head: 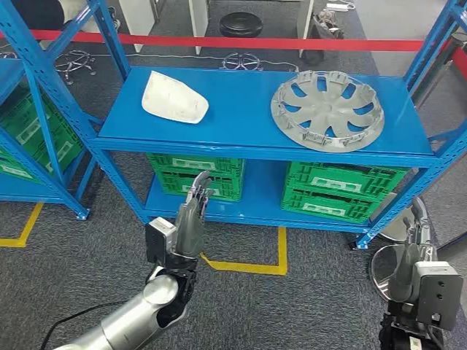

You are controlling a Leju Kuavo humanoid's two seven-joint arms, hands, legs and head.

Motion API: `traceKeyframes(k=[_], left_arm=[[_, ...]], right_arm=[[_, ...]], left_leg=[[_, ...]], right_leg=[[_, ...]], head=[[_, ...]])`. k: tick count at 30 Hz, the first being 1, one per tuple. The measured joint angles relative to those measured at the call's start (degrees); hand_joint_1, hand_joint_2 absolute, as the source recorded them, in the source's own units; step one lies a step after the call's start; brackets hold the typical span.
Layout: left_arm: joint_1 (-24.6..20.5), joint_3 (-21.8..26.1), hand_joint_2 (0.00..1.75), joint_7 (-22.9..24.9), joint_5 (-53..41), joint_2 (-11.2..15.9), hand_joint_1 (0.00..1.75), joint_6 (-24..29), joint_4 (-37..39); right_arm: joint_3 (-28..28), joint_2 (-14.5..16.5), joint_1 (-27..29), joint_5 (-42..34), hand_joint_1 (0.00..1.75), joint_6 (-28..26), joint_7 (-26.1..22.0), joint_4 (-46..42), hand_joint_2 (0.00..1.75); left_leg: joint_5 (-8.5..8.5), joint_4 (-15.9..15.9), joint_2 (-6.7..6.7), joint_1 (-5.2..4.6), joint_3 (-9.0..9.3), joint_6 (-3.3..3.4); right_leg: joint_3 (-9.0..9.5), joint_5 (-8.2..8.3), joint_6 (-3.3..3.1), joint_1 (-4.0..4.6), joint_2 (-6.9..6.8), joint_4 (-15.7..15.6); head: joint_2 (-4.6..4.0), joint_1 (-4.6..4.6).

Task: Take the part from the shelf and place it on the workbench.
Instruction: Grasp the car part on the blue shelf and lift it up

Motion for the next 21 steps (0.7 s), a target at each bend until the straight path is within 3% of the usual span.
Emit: traceKeyframes(k=[3,6,7,8,9,10,12,14,15,18,19,21], left_arm=[[-0.1,0.0,0.00,0.0,0.0,-0.1,0.00,0.0,-0.1],[-0.1,0.0,0.00,0.0,0.3,-0.1,0.00,0.0,-0.1],[0.0,0.0,0.00,0.0,0.4,-0.1,0.00,0.0,-0.1],[0.1,0.0,0.00,0.0,0.4,-0.1,0.00,0.0,-0.1],[0.1,0.0,0.00,0.0,0.5,-0.1,0.00,0.1,-0.1],[0.2,0.0,0.00,0.0,0.5,-0.1,0.00,0.1,-0.1],[0.1,0.0,0.00,0.0,0.6,0.0,0.00,0.1,-0.1],[0.0,0.0,0.00,0.0,0.6,0.0,0.00,0.1,-0.1],[-0.1,0.0,0.00,-0.1,0.6,0.0,0.00,0.1,-0.1],[-0.3,0.0,0.00,-0.3,0.6,0.0,0.00,0.1,-0.1],[-0.4,0.0,0.00,-0.3,0.6,0.0,0.00,0.1,-0.1],[-0.4,0.0,0.00,-0.4,0.6,0.0,0.00,0.1,-0.1]], right_arm=[[0.0,0.0,-0.2,0.2,0.00,0.2,0.1,-0.1,0.00],[0.0,0.0,-0.4,0.3,0.00,0.6,0.3,-0.1,0.00],[0.0,0.0,-0.3,0.3,0.00,0.8,0.3,0.0,0.00],[0.0,0.0,-0.3,0.3,0.00,0.9,0.4,0.0,0.00],[0.0,0.0,-0.3,0.3,0.00,1.0,0.4,0.0,0.00],[0.0,0.0,-0.3,0.3,0.00,1.1,0.4,0.0,0.00],[0.0,0.0,-0.5,0.2,0.00,1.2,0.4,0.1,0.00],[0.1,0.0,-0.6,0.2,0.00,1.3,0.5,0.2,0.00],[0.1,0.0,-0.6,0.2,0.00,1.3,0.5,0.2,0.00],[0.0,-0.1,-0.6,0.2,0.00,1.2,0.5,0.2,0.00],[0.0,-0.1,-0.7,0.2,0.00,1.2,0.5,0.2,0.00],[0.0,-0.1,-0.7,0.2,0.00,1.1,0.5,0.2,0.00]], left_leg=[[0.48,-1.6,0.40,0.66,1.33,0.20],[0.28,-2.1,0.77,0.84,2.25,0.38],[0.08,-2.1,0.83,0.91,2.42,0.25],[-0.19,-2.0,0.86,1.05,2.65,0.01],[-0.54,-1.9,0.87,1.29,2.97,-0.35],[-1.01,-1.6,0.85,1.60,3.35,-0.80],[-2.12,-0.8,0.82,1.90,3.72,-1.94],[-2.76,-0.1,0.79,1.70,3.45,-2.88],[-2.92,0.1,0.82,1.60,3.33,-3.20],[-4.28,2.5,0.84,1.86,2.41,-3.93],[-5.36,5.6,0.79,1.86,0.74,-4.05],[-7.47,14.2,0.72,1.64,-4.88,-3.90]], right_leg=[[-0.91,-1.33,0.27,0.01,-0.48,2.2],[-6.66,-5.90,0.96,-0.46,-1.07,13.7],[-8.45,-6.50,1.26,-0.72,-1.15,16.7],[-9.25,-5.99,1.59,-1.01,-1.25,17.7],[-8.76,-4.31,1.96,-1.34,-1.40,16.0],[-7.19,-1.86,2.41,-1.71,-1.64,12.3],[-3.66,0.81,3.16,-2.11,-2.02,5.1],[-2.59,0.22,2.42,-2.04,-2.01,3.2],[-2.66,-0.08,1.60,-1.97,-1.87,3.3],[-2.33,-0.85,-0.05,-1.77,-1.31,3.6],[-1.92,-1.11,-0.42,-1.69,-1.20,3.6],[-1.24,-1.74,-1.03,-1.33,-1.01,3.5]], head=[[0.00,0.24],[0.00,0.81],[0.00,0.84],[0.00,0.84],[0.00,0.85],[0.00,0.86],[0.00,1.25],[0.00,1.35],[0.00,1.27],[0.00,0.32],[0.00,0.04],[0.00,-0.55]])
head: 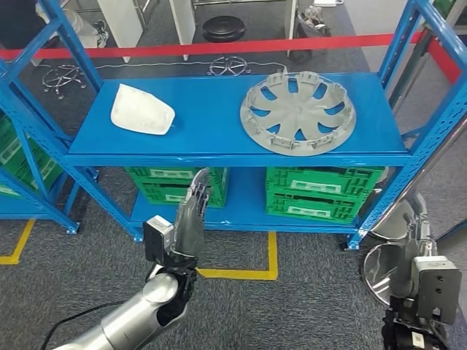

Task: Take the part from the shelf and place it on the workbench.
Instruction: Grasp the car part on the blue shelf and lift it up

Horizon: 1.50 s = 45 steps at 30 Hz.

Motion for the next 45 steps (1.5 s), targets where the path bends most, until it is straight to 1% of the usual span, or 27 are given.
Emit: traceKeyframes(k=[2,3,5,6,8,9,12,14,16,18,19,21,22,23,25,27,28,31,32,33,34,36,38,40,42,43,45], left_arm=[[0.2,0.0,0.00,0.0,0.1,0.0,0.00,0.0,0.0],[0.3,0.0,0.00,0.0,0.2,0.0,0.00,0.0,0.0],[0.3,0.0,0.00,0.0,0.3,0.1,0.00,0.2,0.0],[0.3,0.0,0.00,0.0,0.3,0.1,0.00,0.3,0.0],[0.3,0.0,0.00,-0.2,0.4,0.2,0.00,0.5,-0.1],[0.3,0.0,0.00,-0.3,0.4,0.2,0.00,0.5,-0.1],[0.2,0.0,0.00,-0.5,0.4,0.2,0.00,0.6,-0.3],[0.2,0.0,0.00,-0.5,0.4,0.1,0.00,0.6,-0.3],[0.4,0.0,0.00,-0.5,0.5,0.0,0.00,0.6,-0.3],[0.7,0.0,0.00,-0.6,0.5,0.0,0.00,0.6,-0.3],[0.7,0.0,0.00,-0.6,0.5,-0.1,0.00,0.6,-0.2],[0.7,0.0,0.00,-0.7,0.5,-0.1,0.00,0.5,-0.2],[0.7,0.0,0.00,-0.7,0.6,-0.1,0.00,0.5,-0.1],[0.6,0.0,0.00,-0.7,0.6,-0.1,0.00,0.5,-0.1],[0.5,0.0,0.00,-0.7,0.7,-0.1,0.00,0.4,-0.1],[0.4,0.0,0.00,-0.8,0.7,-0.1,0.00,0.4,-0.1],[0.3,0.0,0.00,-0.8,0.7,-0.1,0.00,0.4,-0.1],[0.5,0.0,0.00,-0.8,0.7,0.0,0.00,0.4,-0.1],[0.6,0.0,0.00,-0.7,0.7,0.0,0.00,0.4,-0.1],[0.7,0.0,0.00,-0.6,0.6,0.0,0.00,0.4,-0.1],[0.7,0.0,0.00,-0.4,0.6,0.0,0.00,0.4,-0.1],[0.7,0.0,0.00,-0.2,0.4,0.0,0.00,0.4,-0.1],[0.7,0.0,0.00,0.1,0.2,0.0,0.00,0.4,-0.2],[0.7,0.0,0.00,0.3,0.1,0.0,0.00,0.4,-0.2],[0.7,0.0,0.00,0.4,0.0,0.0,0.00,0.5,-0.4],[0.7,0.0,0.00,0.4,-0.1,0.0,0.00,0.5,-0.4],[0.7,0.0,0.00,0.5,-0.2,-0.1,0.00,0.4,-0.5]], right_arm=[[0.0,0.0,0.1,0.0,0.00,0.0,0.0,0.0,0.00],[0.0,0.0,0.1,0.0,0.00,0.0,0.0,0.0,0.00],[0.1,0.0,0.2,0.0,0.00,0.0,0.0,0.0,0.00],[0.1,0.0,0.1,0.0,0.00,0.1,0.0,0.0,0.00],[0.1,0.0,0.1,-0.2,0.00,0.2,-0.1,0.1,0.00],[0.1,0.0,0.1,-0.3,0.00,0.2,-0.1,0.1,0.00],[0.2,0.0,-0.1,-0.3,0.00,0.2,-0.2,0.1,0.00],[0.2,0.0,-0.2,-0.3,0.00,0.2,-0.2,0.1,0.00],[0.2,0.0,0.0,-0.4,0.00,0.2,-0.2,0.2,0.00],[0.2,0.0,0.2,-0.4,0.00,0.1,-0.2,0.3,0.00],[0.2,0.0,0.2,-0.5,0.00,0.1,-0.2,0.4,0.00],[0.2,0.0,0.2,-0.6,0.00,0.1,-0.2,0.6,0.00],[0.2,0.0,0.2,-0.6,0.00,0.1,-0.2,0.7,0.00],[0.3,0.0,0.3,-0.7,0.00,0.3,-0.2,0.8,0.00],[0.3,0.0,0.1,-0.7,0.00,0.8,0.1,0.9,0.00],[0.3,0.0,-0.1,-0.4,0.00,1.8,1.2,0.9,0.00],[0.3,0.0,-0.3,-0.2,0.00,2.3,2.1,0.9,0.00],[0.3,-0.1,-0.5,0.2,0.00,4.2,4.9,1.2,0.00],[0.3,-0.1,-0.6,0.3,0.00,5.0,6.0,1.4,0.00],[0.3,-0.1,-0.7,0.3,0.00,5.9,7.1,1.5,0.00],[0.2,-0.1,-0.9,0.4,0.00,6.8,8.2,1.7,0.00],[0.0,-0.1,-1.6,0.7,0.00,8.4,9.9,2.1,0.87],[-0.2,-0.1,-2.2,0.9,0.00,9.6,11.1,2.4,1.75],[-0.5,-0.1,-2.5,1.1,0.00,10.6,12.1,2.6,1.75],[-0.9,-0.3,-2.9,1.5,0.00,11.4,13.2,2.7,1.75],[-1.1,-0.4,-3.2,1.7,0.00,11.8,13.6,2.8,1.75],[-1.4,-0.7,-3.7,1.8,0.00,12.2,14.1,3.0,1.75]], left_leg=[[0.81,4.4,-0.04,-0.45,-4.60,0.71],[2.90,3.3,-0.09,-0.81,-5.24,1.38],[8.66,-4.2,-0.37,-1.91,-3.56,3.45],[10.48,-7.8,-0.49,-2.43,-2.18,4.50],[11.29,-12.2,-0.67,-3.16,-0.11,5.87],[10.87,-13.1,-0.63,-3.27,0.56,6.07],[10.42,-15.6,-0.62,-2.74,3.42,5.75],[9.80,-16.2,-0.62,-2.31,5.11,5.34],[8.72,-16.3,-0.61,-2.06,6.36,5.06],[7.46,-16.2,-0.61,-1.80,7.96,4.72],[6.74,-16.1,-0.61,-1.63,8.93,4.47],[5.12,-15.8,-0.58,-1.39,10.71,3.81],[4.43,-15.6,-0.60,-1.39,11.24,3.42],[3.87,-15.5,-0.59,-1.44,11.54,3.02],[3.45,-15.2,-0.58,-1.46,11.75,2.34],[3.44,-12.7,-0.53,-1.22,10.83,1.85],[3.06,-9.9,-0.53,-1.10,9.17,1.61],[-0.93,1.7,-0.55,-0.96,0.86,0.97],[-1.94,3.6,-0.55,-0.96,-1.30,0.92],[-1.66,3.6,-0.55,-0.96,-2.45,1.01],[0.23,1.3,-0.55,-0.97,-2.43,1.24],[6.32,-7.1,-0.56,-1.09,-0.18,1.98],[8.49,-12.4,-0.62,-1.41,1.55,2.47],[7.79,-13.0,-0.76,-1.69,1.73,2.83],[9.04,-13.5,-0.81,-1.35,2.38,3.34],[9.47,-13.9,-0.76,-1.19,2.87,3.61],[9.45,-14.2,-0.62,-1.19,3.68,4.04]], right_leg=[[0.96,-0.83,-0.44,0.58,0.33,0.0],[1.60,-1.31,-0.61,0.91,0.51,-0.1],[3.08,-2.28,-0.87,1.44,0.79,-0.4],[3.60,-2.69,-0.86,1.68,0.88,-0.8],[4.69,-3.02,-0.54,1.48,0.99,-1.7],[5.25,-2.85,-0.21,1.40,0.93,-2.0],[5.35,-2.49,0.45,1.47,0.38,0.0],[1.74,-3.72,0.79,1.36,-0.01,6.2],[-2.99,-6.65,1.47,1.09,-0.14,12.5],[-5.27,-7.84,2.23,0.76,-0.27,12.8],[-5.18,-6.38,2.50,0.53,-0.39,10.3],[-3.96,-0.14,2.93,0.06,-0.90,3.1],[-3.29,2.13,2.73,0.00,-1.16,0.6],[-2.88,3.64,2.30,0.05,-1.27,-0.7],[-2.31,3.49,0.97,0.32,-1.07,-0.8],[-1.82,3.44,0.21,0.30,-0.75,-0.9],[-1.50,3.36,-0.05,0.25,-0.64,-1.0],[-0.94,2.66,-0.59,0.27,-0.46,-1.1],[-0.67,2.36,-0.65,0.30,-0.38,-1.1],[-0.30,2.04,-0.65,0.32,-0.28,-1.1],[0.16,1.69,-0.61,0.34,-0.19,-1.2],[1.13,1.03,-0.37,0.40,-0.02,-1.2],[1.60,0.49,0.17,0.49,0.26,-1.3],[1.66,0.09,0.88,0.52,0.44,-1.5],[1.66,-0.54,1.52,0.60,0.29,-1.2],[1.20,-1.39,1.72,0.66,0.13,0.2],[-1.79,-4.57,1.94,0.75,-0.23,6.8]], head=[[0.00,-0.43],[0.00,-0.60],[0.00,-0.87],[0.00,-0.64],[0.00,-0.34],[0.00,-0.31],[0.00,-0.68],[0.00,-0.17],[0.00,0.23],[0.00,0.44],[0.00,0.54],[0.00,0.90],[0.00,1.16],[0.00,1.25],[0.00,1.16],[0.00,0.80],[0.00,0.58],[0.00,0.02],[0.00,-0.11],[0.00,-0.24],[0.00,-0.38],[0.00,-0.64],[0.00,-0.72],[0.00,-0.66],[0.00,-0.52],[0.00,-0.27],[0.00,0.33]])
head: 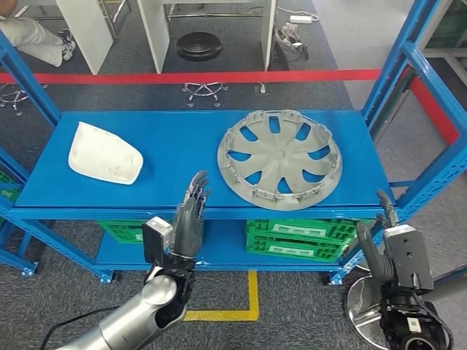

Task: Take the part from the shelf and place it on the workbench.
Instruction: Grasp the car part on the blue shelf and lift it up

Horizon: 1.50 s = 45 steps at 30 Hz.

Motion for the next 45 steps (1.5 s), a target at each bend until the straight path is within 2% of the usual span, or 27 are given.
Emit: traceKeyframes(k=[1,2,3,4,6,7,8,9,12,17,23,34,45], left_arm=[[0.0,0.0,0.00,0.0,0.0,0.0,0.00,0.0,0.0],[0.1,0.0,0.00,0.1,0.0,0.0,0.00,0.0,0.0],[0.2,0.0,0.00,0.1,0.0,0.0,0.00,0.0,0.0],[0.3,0.0,0.00,0.1,0.0,0.0,0.00,0.0,0.0],[0.3,0.0,0.00,0.2,0.0,0.0,0.00,0.0,0.0],[0.2,0.0,0.00,0.2,0.0,0.0,0.00,0.0,0.0],[0.2,0.0,0.00,0.2,0.0,0.0,0.00,0.0,0.0],[0.2,0.0,0.00,0.2,0.0,0.0,0.00,0.0,0.0],[0.0,0.0,0.00,-0.1,-0.2,0.0,0.00,-0.2,0.0],[-0.3,0.0,0.00,-0.2,-0.4,0.0,0.00,-0.8,0.0],[-1.0,0.0,0.00,-0.7,-0.1,0.0,0.00,-1.1,0.0],[-1.4,0.0,0.00,-1.5,0.7,0.0,0.00,-1.1,0.0],[-1.8,0.0,0.00,-2.6,1.6,0.0,0.00,-1.0,0.0]], right_arm=[[-0.1,-0.2,-0.1,0.0,0.00,0.1,0.1,0.1,1.75],[-0.1,-0.3,-0.2,0.0,0.00,0.2,0.2,0.3,1.75],[-0.2,-0.4,-0.1,0.0,0.00,0.2,0.3,0.5,1.75],[-0.2,-0.5,-0.2,0.0,0.00,0.3,0.3,0.6,1.75],[-0.4,-0.6,-0.3,0.0,0.00,0.4,0.4,0.8,1.75],[-0.5,-0.7,-0.4,0.0,0.00,0.5,0.6,0.8,1.75],[-0.5,-0.8,-0.6,0.0,0.00,0.8,0.9,0.9,1.75],[-0.5,-0.9,-0.8,0.1,0.00,1.1,1.2,1.0,1.75],[-0.5,-1.4,-1.5,0.5,0.00,2.2,2.6,1.4,1.75],[-0.5,-2.8,-3.6,1.0,0.00,4.9,5.3,2.5,1.75],[-0.5,-5.1,-8.5,1.4,0.00,9.8,7.3,6.1,1.75],[1.0,-7.1,-16.3,2.1,0.00,15.5,7.2,14.8,1.75],[7.3,-7.3,-25.5,8.2,0.00,23.3,5.5,23.1,1.75]], left_leg=[[-0.23,0.0,0.04,-0.12,0.20,0.24],[-0.47,0.0,0.03,-0.26,0.40,0.38],[-0.72,0.1,-0.03,-0.42,0.64,0.47],[-0.99,0.1,-0.10,-0.57,0.96,0.51],[-1.63,0.1,-0.23,-0.85,1.86,0.45],[-1.97,0.2,-0.27,-1.06,2.19,0.30],[-2.22,0.3,-0.30,-1.18,2.32,0.12],[-2.38,0.5,-0.33,-1.29,2.25,-0.03],[-2.44,0.7,-0.31,-1.30,1.90,-0.15],[-2.50,0.3,-0.28,-1.16,1.96,-0.32],[-2.44,0.2,-0.27,-0.89,1.97,-0.59],[-2.39,0.3,-0.29,-0.94,1.95,-0.66],[-2.40,0.3,-0.33,-0.94,1.93,-0.66]], right_leg=[[-2.30,-1.72,0.05,0.02,-0.08,4.3],[-4.34,-2.69,0.09,0.04,-0.10,7.7],[-5.53,-2.50,0.06,0.08,-0.10,9.2],[-5.57,-1.10,-0.07,0.09,-0.10,8.3],[-2.75,3.86,-0.71,0.26,-0.11,0.7],[-1.04,5.71,-1.09,0.41,-0.15,-3.2],[0.34,6.75,-1.43,0.57,-0.17,-6.1],[1.07,7.03,-1.55,0.66,-0.16,-7.7],[1.38,6.92,-1.35,0.74,0.03,-8.3],[1.29,6.67,-1.72,0.94,0.07,-8.3],[1.29,6.70,-1.81,1.03,0.08,-8.3],[1.33,6.77,-1.87,0.95,0.05,-8.3],[1.33,6.77,-1.87,0.95,0.00,-8.3]], head=[[0.00,0.28],[0.00,0.42],[0.00,0.51],[0.00,0.57],[0.00,0.66],[0.00,0.69],[0.00,0.72],[0.00,0.68],[0.00,0.55],[0.00,0.49],[0.00,0.51],[0.00,0.51],[0.00,0.51]])
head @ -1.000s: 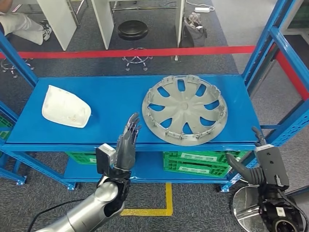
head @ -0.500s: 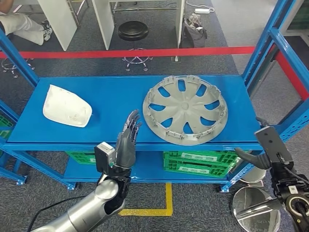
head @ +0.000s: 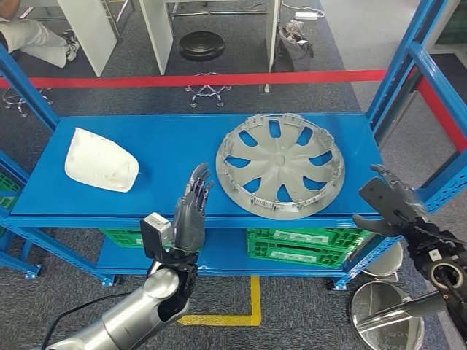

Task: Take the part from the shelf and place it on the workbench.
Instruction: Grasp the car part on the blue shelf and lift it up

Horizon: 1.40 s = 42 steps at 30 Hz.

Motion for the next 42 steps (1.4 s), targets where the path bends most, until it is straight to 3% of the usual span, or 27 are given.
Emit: traceKeyframes(k=[11,24,34,42], left_arm=[[0.0,0.0,0.00,-0.6,0.2,0.0,0.00,0.4,0.0],[0.0,0.0,0.00,-0.6,0.0,0.0,0.00,0.6,0.0],[-0.7,0.0,0.00,-0.8,0.1,-0.6,0.00,-1.2,0.3],[-1.6,0.0,0.00,-0.9,0.4,-1.1,0.00,-2.3,0.8]], right_arm=[[5.2,1.9,-3.5,0.8,0.00,2.5,-2.5,2.9,1.75],[9.2,4.7,-2.9,-1.9,0.00,4.8,-5.1,0.1,1.75],[13.2,5.4,-2.6,-3.2,0.00,12.3,-5.8,-0.9,1.75],[16.1,5.2,-2.5,-3.4,0.00,15.4,-6.1,0.9,1.75]], left_leg=[[0.00,0.0,-0.04,0.01,-0.01,0.00],[0.00,0.0,-0.03,0.01,0.00,0.00],[0.00,0.0,-0.02,0.00,0.00,0.00],[0.00,0.0,-0.02,0.00,0.00,0.00]], right_leg=[[0.00,0.00,0.00,0.01,-0.06,0.0],[0.00,-0.01,0.00,0.01,-0.05,0.0],[0.00,0.00,0.00,0.01,-0.04,0.0],[-0.01,0.00,0.00,0.01,-0.02,-0.1]], head=[[0.00,0.00],[0.00,0.00],[0.00,0.01],[0.00,0.01]])
